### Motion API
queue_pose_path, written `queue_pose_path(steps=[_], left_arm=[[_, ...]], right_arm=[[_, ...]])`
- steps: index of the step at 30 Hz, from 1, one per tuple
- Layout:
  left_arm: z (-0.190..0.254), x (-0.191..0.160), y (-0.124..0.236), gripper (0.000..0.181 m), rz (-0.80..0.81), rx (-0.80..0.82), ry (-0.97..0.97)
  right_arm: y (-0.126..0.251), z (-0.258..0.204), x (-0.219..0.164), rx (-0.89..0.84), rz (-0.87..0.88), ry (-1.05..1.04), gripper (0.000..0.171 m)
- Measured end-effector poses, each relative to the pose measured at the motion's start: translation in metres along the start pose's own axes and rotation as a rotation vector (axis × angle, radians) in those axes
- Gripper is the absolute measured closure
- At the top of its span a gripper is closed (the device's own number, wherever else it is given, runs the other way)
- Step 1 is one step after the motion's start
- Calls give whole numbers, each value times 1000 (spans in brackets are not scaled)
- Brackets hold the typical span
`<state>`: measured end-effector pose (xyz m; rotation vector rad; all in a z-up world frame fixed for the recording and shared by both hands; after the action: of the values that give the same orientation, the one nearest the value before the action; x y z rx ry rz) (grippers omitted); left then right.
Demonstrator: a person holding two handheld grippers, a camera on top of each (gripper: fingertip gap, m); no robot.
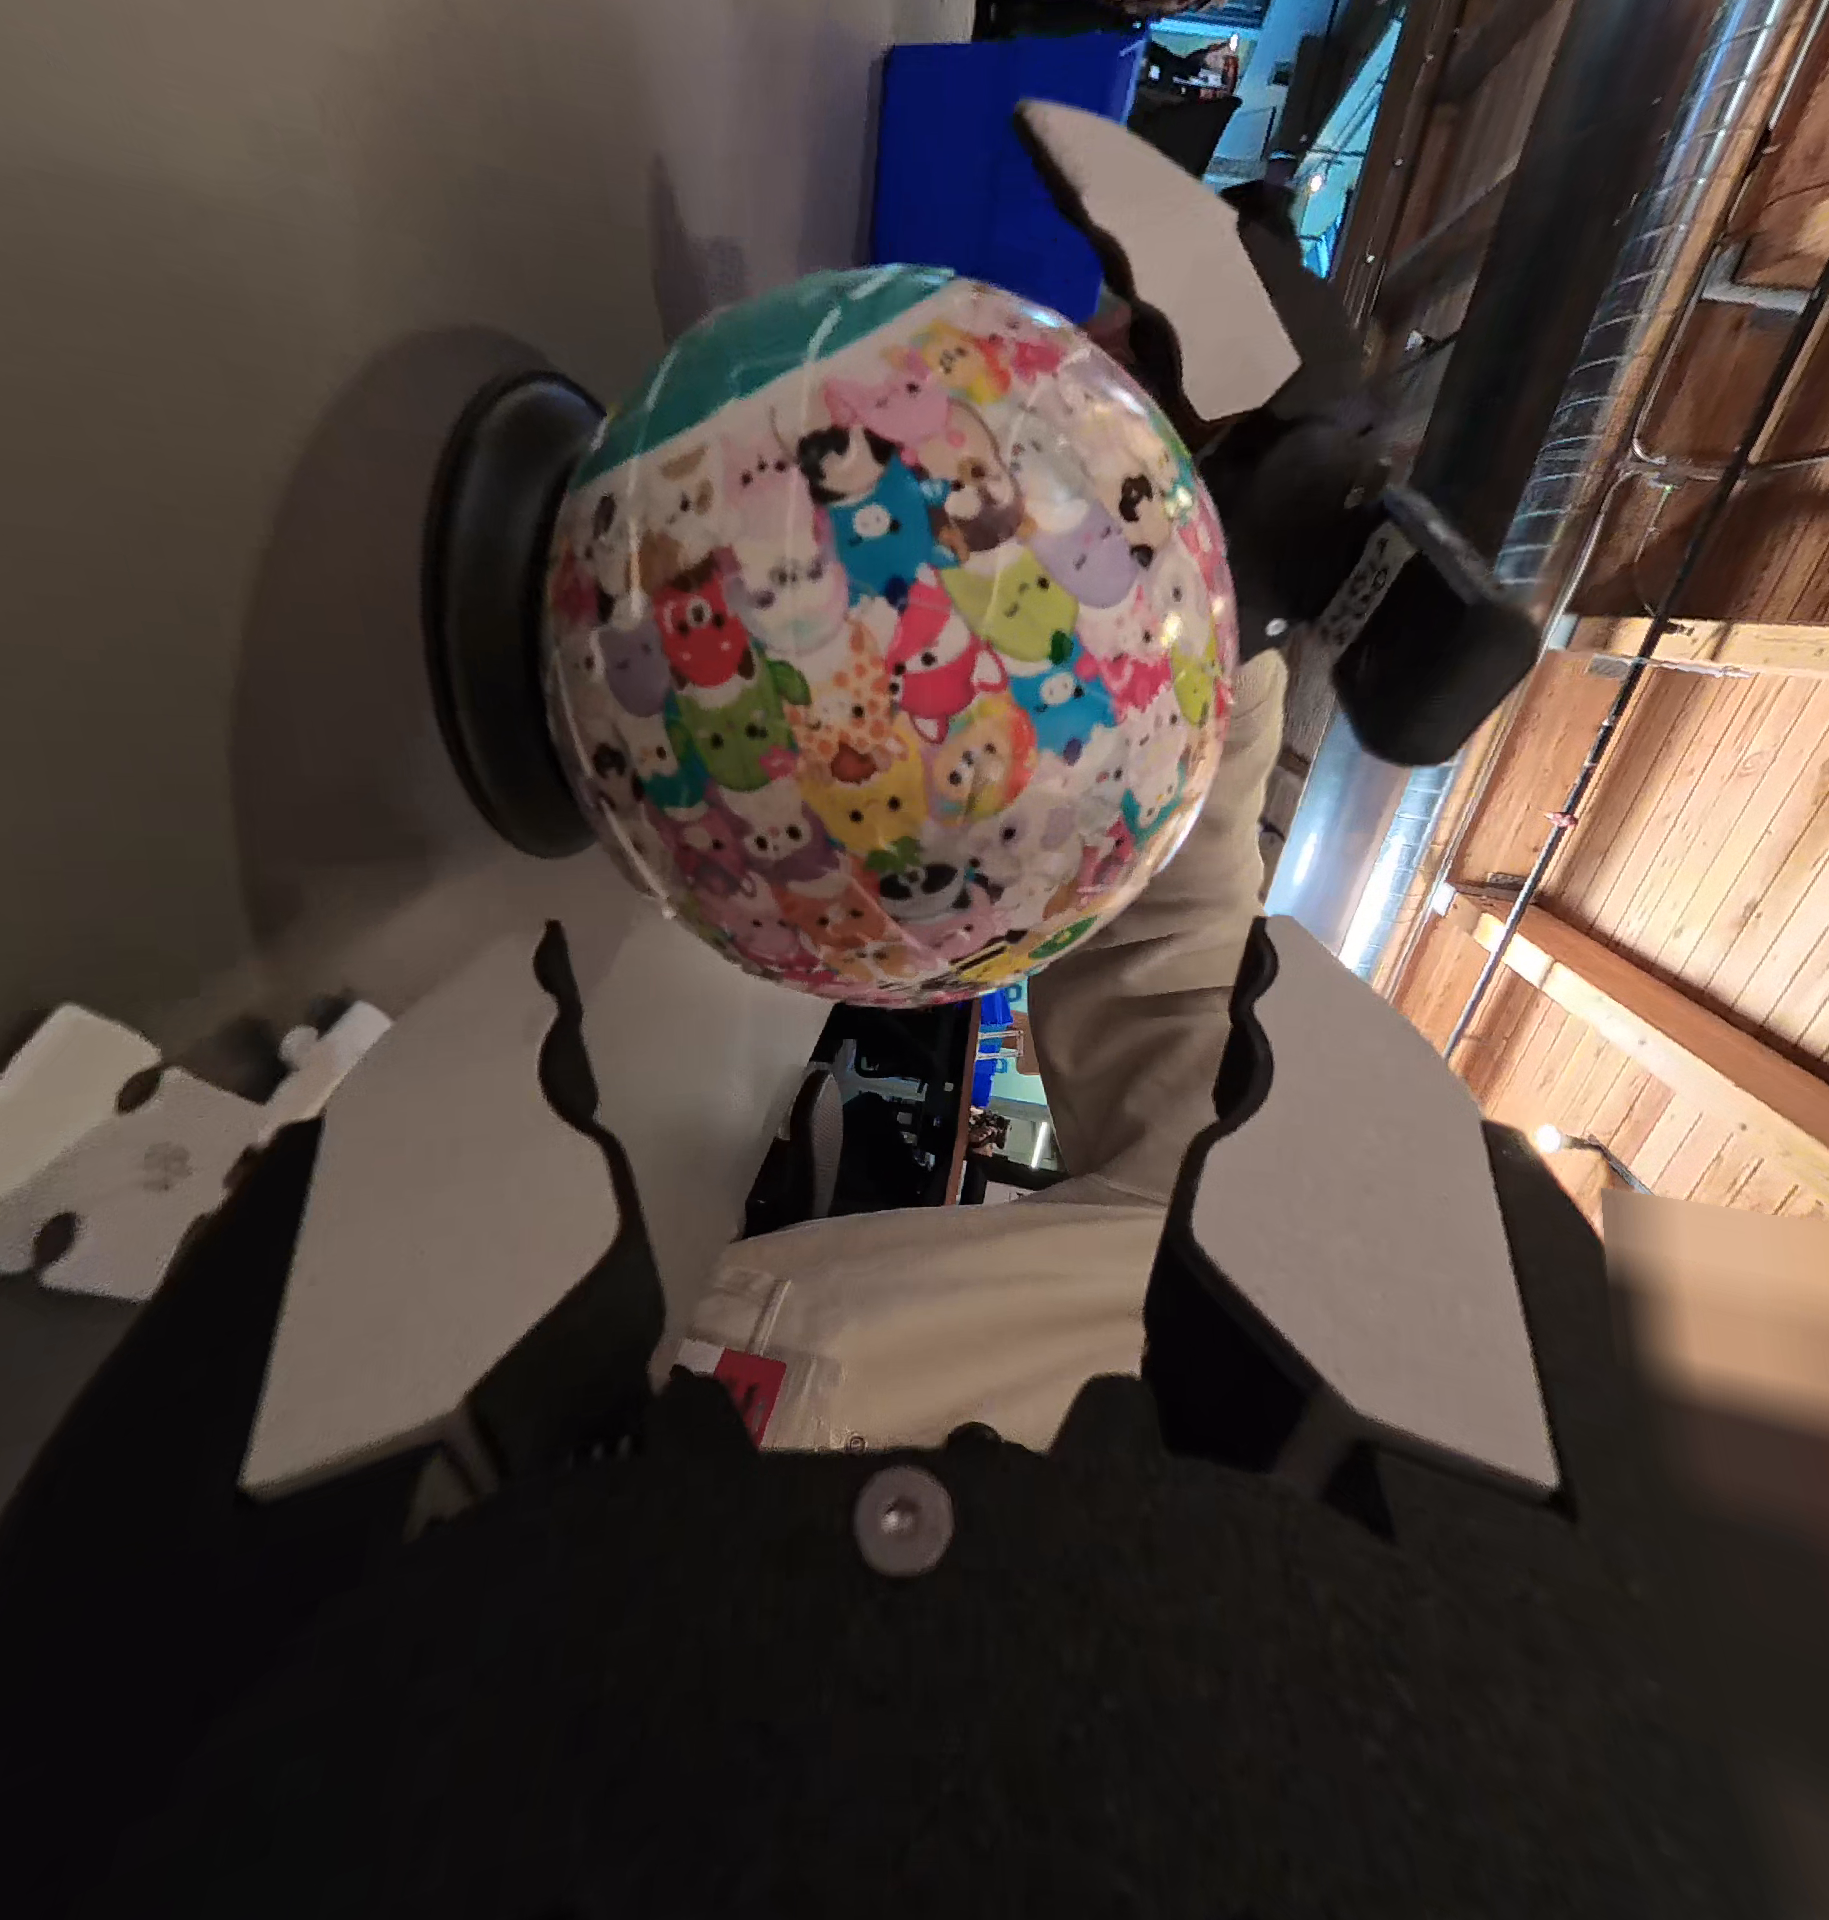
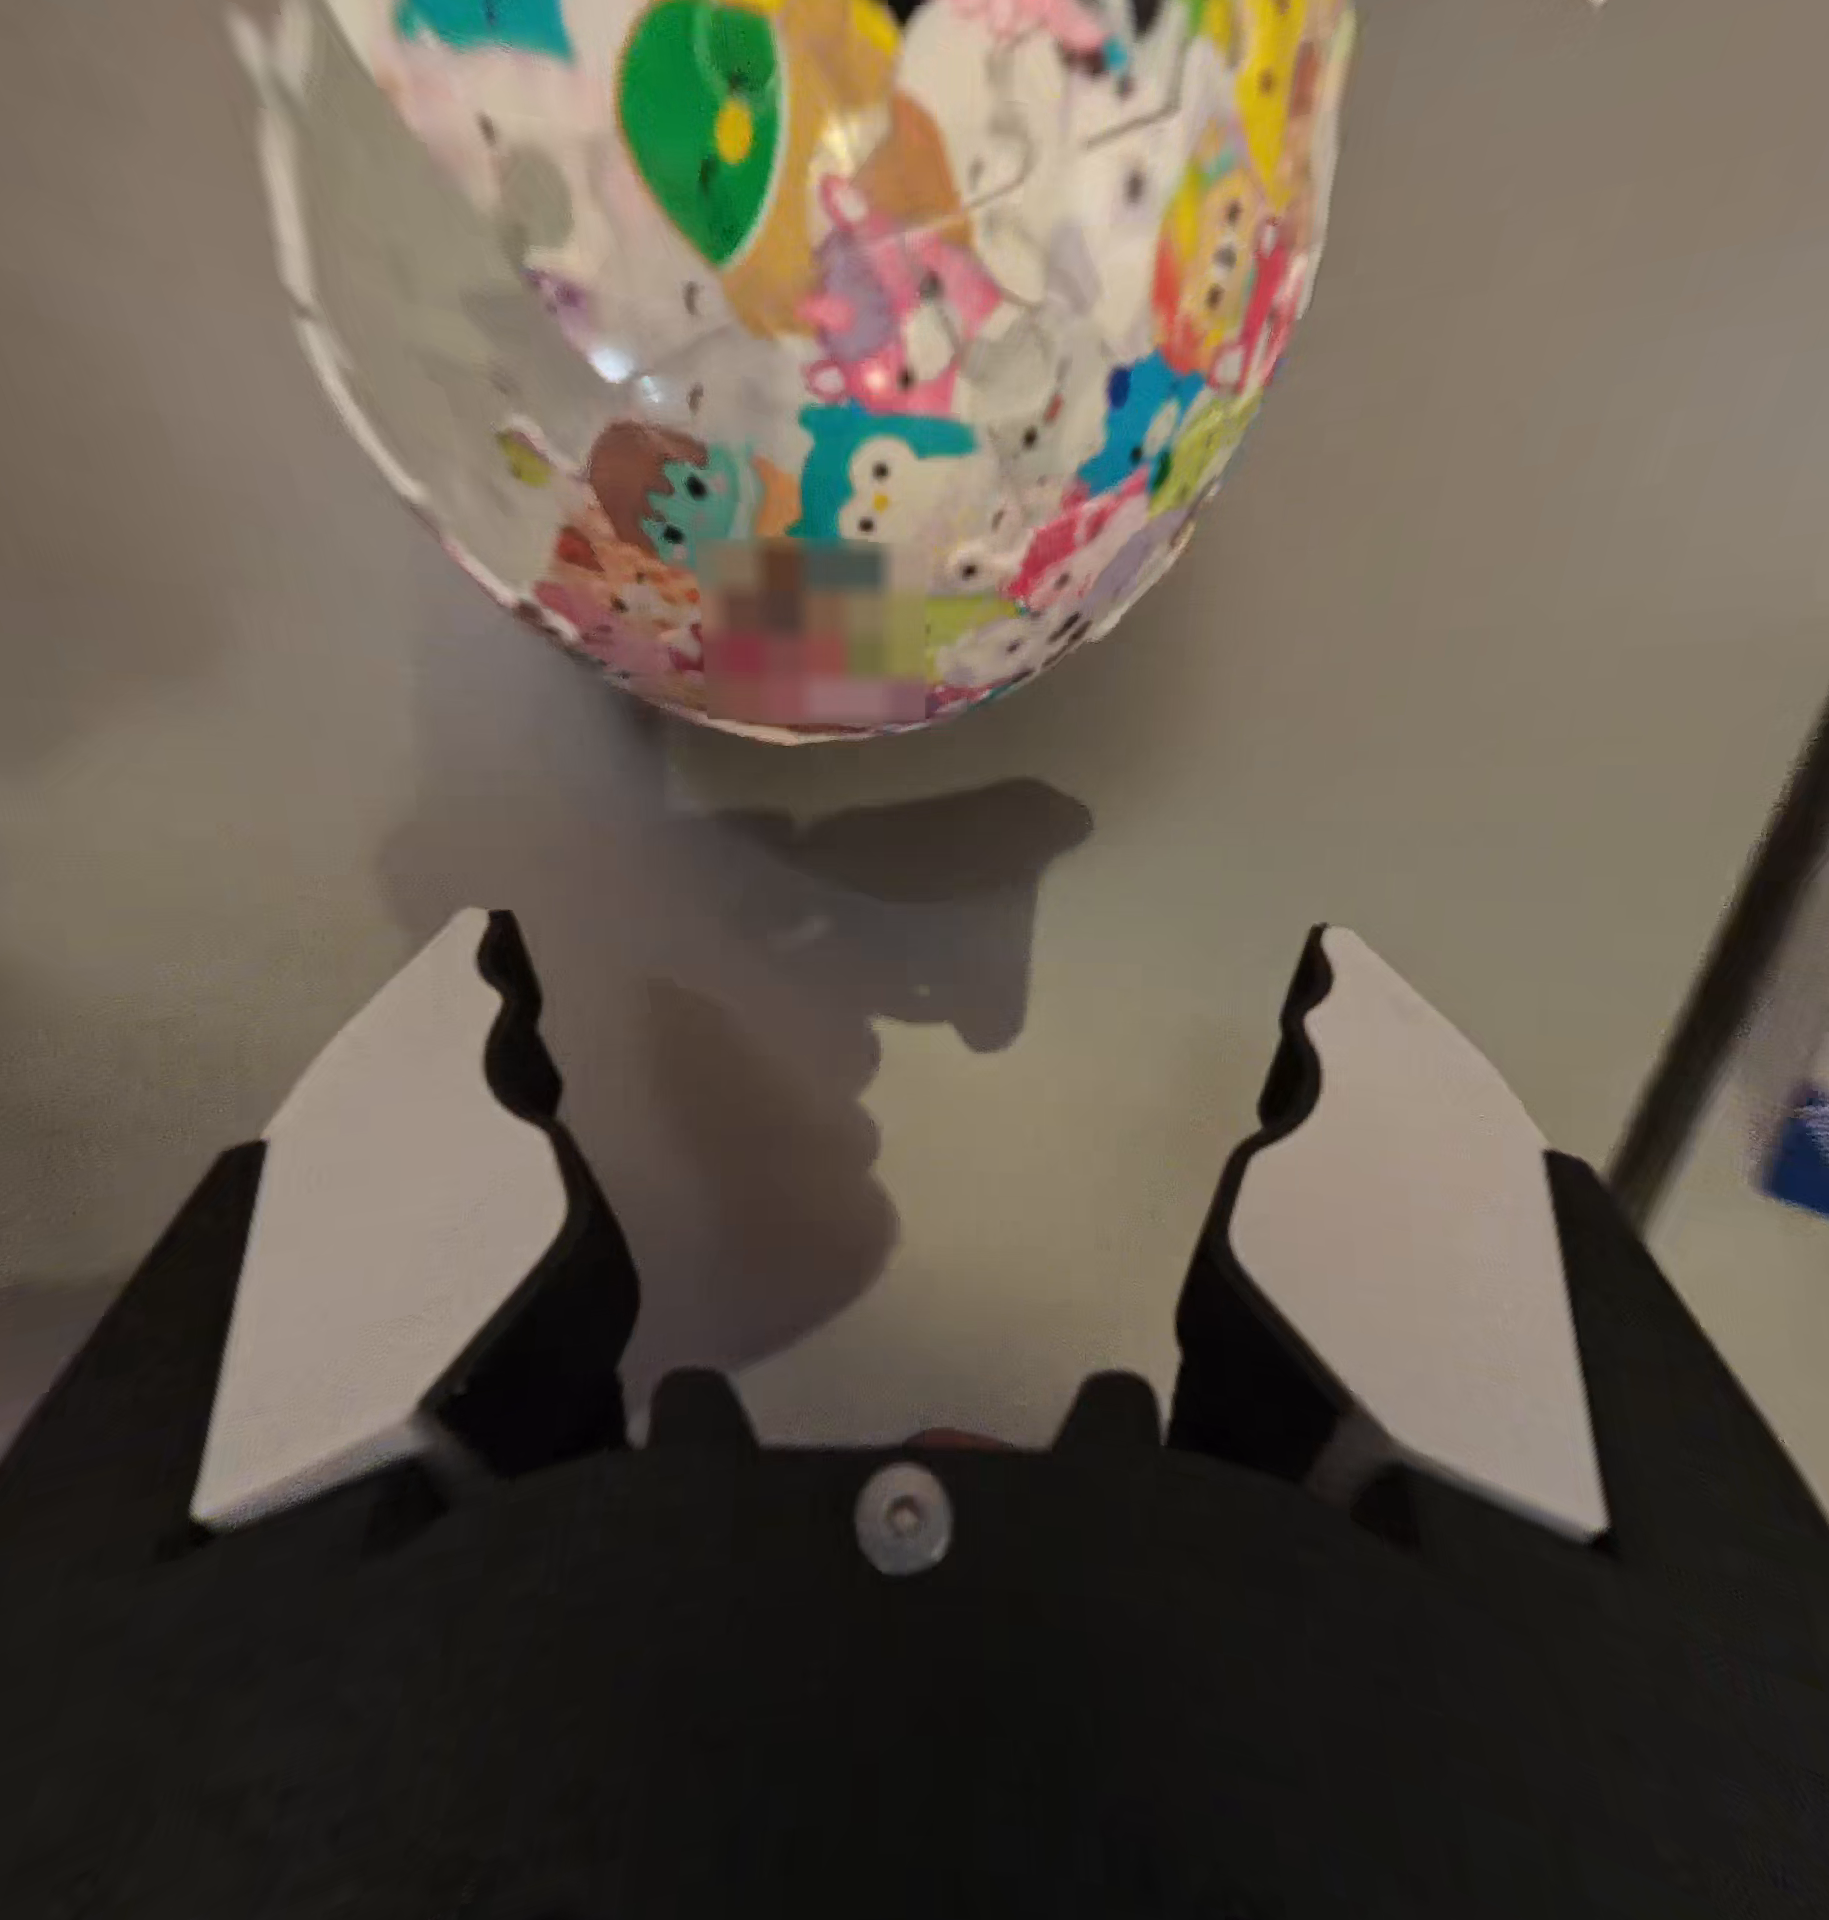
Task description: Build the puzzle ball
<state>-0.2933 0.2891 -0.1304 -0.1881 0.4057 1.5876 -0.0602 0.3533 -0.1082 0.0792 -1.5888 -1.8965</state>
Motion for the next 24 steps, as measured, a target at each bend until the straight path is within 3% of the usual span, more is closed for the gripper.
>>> queue_pose_path(steps=[3, 5, 7, 9, 11, 12, 15, 17, 21, 24], left_arm=[[15, -7, 8, 75, 3, -8, -174], [21, -17, 22, 79, 8, 68, -422], [19, -24, 37, 76, 68, 268, -735], [15, -27, 41, 75, 123, 469, -995], [10, -28, 34, 77, 98, 691, -1143], [7, -28, 27, 76, 52, 776, -1179], [1, -25, 3, 72, -113, 914, -1269], [2, -21, -13, 72, -174, 960, -1329], [8, -7, -34, 73, -229, 1001, -1349], [9, 1, -39, 71, -276, 988, -1292]], right_arm=[[-6, -5, 12, -77, 76, -17, 44], [0, -15, 15, -104, 177, -131, 45], [11, -25, 13, -137, 295, -275, 42], [27, -28, 11, -155, 540, -505, 45], [35, -34, 11, -71, 792, -573, 40], [34, -35, 7, -71, 758, -533, 42], [10, -36, -7, -85, 330, -227, 45], [-4, -32, -2, -76, 191, -83, 49], [-23, -13, 20, 13, 138, 42, 62], [-32, -3, 23, 145, 202, -7, 64]])
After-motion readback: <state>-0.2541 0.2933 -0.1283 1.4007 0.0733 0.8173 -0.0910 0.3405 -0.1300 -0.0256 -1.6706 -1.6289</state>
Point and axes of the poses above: each gripper's, where its closed fingertips meet, y back along the fingers, x out of its top, z = x × y across the jaws, the point moved 8 cm from there along y, back along the fingers, and after that the axes turned 15 degrees about y, right-handed, at the moved point
